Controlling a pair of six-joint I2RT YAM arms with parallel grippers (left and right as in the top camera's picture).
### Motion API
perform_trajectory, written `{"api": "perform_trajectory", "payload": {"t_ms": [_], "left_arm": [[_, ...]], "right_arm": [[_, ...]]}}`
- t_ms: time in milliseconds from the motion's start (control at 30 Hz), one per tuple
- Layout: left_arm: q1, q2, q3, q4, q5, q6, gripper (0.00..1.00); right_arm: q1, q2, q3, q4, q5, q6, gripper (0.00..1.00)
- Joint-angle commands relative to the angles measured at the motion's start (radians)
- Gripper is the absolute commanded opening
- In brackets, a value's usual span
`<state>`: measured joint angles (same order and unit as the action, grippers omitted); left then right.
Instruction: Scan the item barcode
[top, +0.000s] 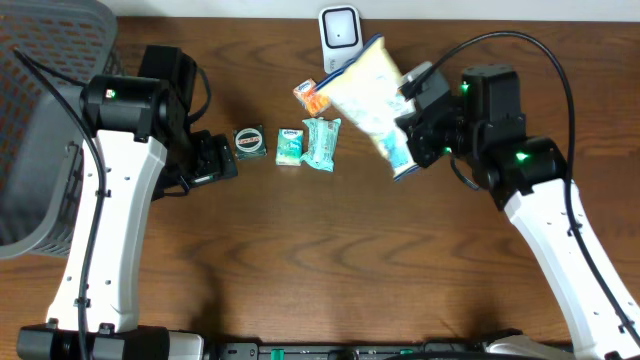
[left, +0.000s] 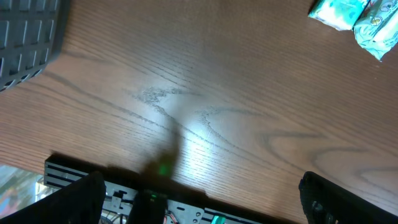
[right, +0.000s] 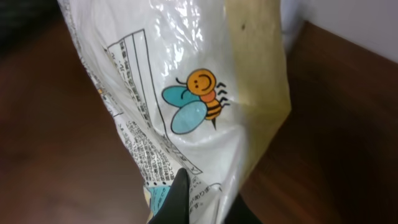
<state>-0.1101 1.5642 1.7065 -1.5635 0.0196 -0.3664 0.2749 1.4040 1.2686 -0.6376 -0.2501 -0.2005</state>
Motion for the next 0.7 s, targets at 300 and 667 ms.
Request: {"api": "perform_trajectory", "payload": {"t_ms": [300, 667], "left_arm": [[0.002, 0.004, -0.001, -0.003, -0.013, -0.002, 0.98], [0.002, 0.004, -0.001, -0.003, -0.013, -0.002, 0.98]], "right_arm": [[0.035, 0.304, 0.011, -0.152, 1.192, 0.319, 0.01], [0.163, 0.56, 0.011, -0.212, 1.185, 0.372, 0.15]]}}
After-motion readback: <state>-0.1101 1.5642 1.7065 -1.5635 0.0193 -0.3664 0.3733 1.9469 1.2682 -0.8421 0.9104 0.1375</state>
